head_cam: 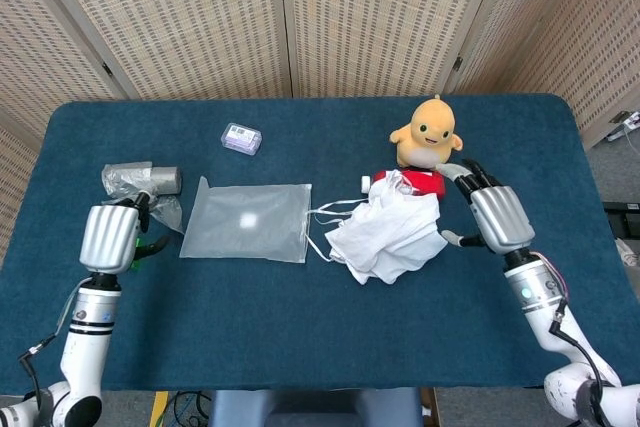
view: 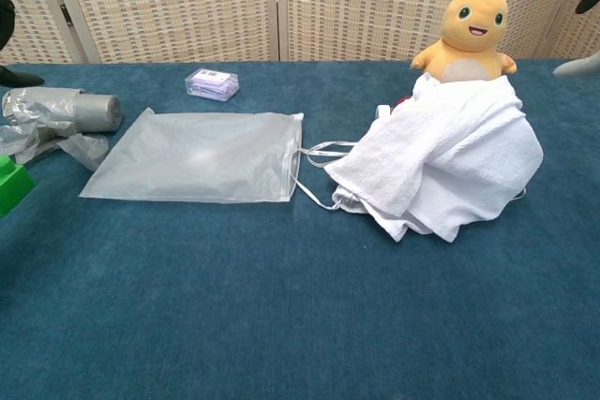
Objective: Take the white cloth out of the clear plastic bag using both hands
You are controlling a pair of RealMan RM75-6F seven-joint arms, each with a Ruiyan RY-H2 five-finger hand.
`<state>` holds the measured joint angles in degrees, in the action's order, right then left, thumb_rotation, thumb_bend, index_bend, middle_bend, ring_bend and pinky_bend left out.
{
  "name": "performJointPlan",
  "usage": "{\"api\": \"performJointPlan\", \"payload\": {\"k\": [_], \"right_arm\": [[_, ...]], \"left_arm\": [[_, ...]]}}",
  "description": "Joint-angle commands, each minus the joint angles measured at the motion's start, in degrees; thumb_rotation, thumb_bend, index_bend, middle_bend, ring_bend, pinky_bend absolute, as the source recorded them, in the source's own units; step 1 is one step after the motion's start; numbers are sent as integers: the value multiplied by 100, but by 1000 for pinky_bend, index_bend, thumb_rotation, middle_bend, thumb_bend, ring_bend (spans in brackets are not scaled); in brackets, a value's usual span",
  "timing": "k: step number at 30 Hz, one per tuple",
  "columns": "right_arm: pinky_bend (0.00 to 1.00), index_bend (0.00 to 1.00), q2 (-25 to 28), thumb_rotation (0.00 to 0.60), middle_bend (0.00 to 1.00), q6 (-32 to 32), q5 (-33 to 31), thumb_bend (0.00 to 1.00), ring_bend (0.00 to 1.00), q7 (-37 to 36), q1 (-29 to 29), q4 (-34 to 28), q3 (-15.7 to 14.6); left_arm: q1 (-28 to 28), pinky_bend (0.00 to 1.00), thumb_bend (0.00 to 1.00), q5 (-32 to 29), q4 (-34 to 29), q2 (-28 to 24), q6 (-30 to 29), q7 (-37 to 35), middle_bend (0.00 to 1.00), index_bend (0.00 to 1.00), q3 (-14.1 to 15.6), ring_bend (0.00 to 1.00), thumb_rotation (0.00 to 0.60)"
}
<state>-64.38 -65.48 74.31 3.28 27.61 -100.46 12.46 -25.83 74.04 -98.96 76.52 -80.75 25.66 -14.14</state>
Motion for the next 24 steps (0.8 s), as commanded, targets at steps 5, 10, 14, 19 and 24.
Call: {"api": "performJointPlan", "payload": {"k": [5, 10, 14, 19, 24], "right_arm": [[279, 169, 414, 600, 182, -153, 80, 0, 55, 290, -270, -408, -258], [279, 169, 614, 600, 182, -291, 202, 0, 55, 319, -460, -563, -415], [279, 168, 786, 600, 182, -398, 309, 0, 55, 380, -622, -674, -559], [279, 169, 1013, 600, 182, -581, 418, 0, 55, 419, -861, -823, -722], [279, 168, 1101, 600, 182, -711, 482, 0, 55, 366, -1018, -854, -806]], "left_arm": [[307, 819, 0, -357, -1020, -956, 9, 173, 603, 261, -15, 608, 600], [521, 790, 0, -532, -1375, -1386, 31, -64, 584, 269, 68, 581, 600], [717, 783, 0, -477, -1445, -1663, -39, -206, 580, 273, 208, 573, 600], [1037, 778, 0, -294, -1431, -1926, -202, -501, 579, 279, 453, 570, 600], [1253, 774, 0, -129, -1296, -2017, -311, -690, 579, 286, 644, 568, 600]]}}
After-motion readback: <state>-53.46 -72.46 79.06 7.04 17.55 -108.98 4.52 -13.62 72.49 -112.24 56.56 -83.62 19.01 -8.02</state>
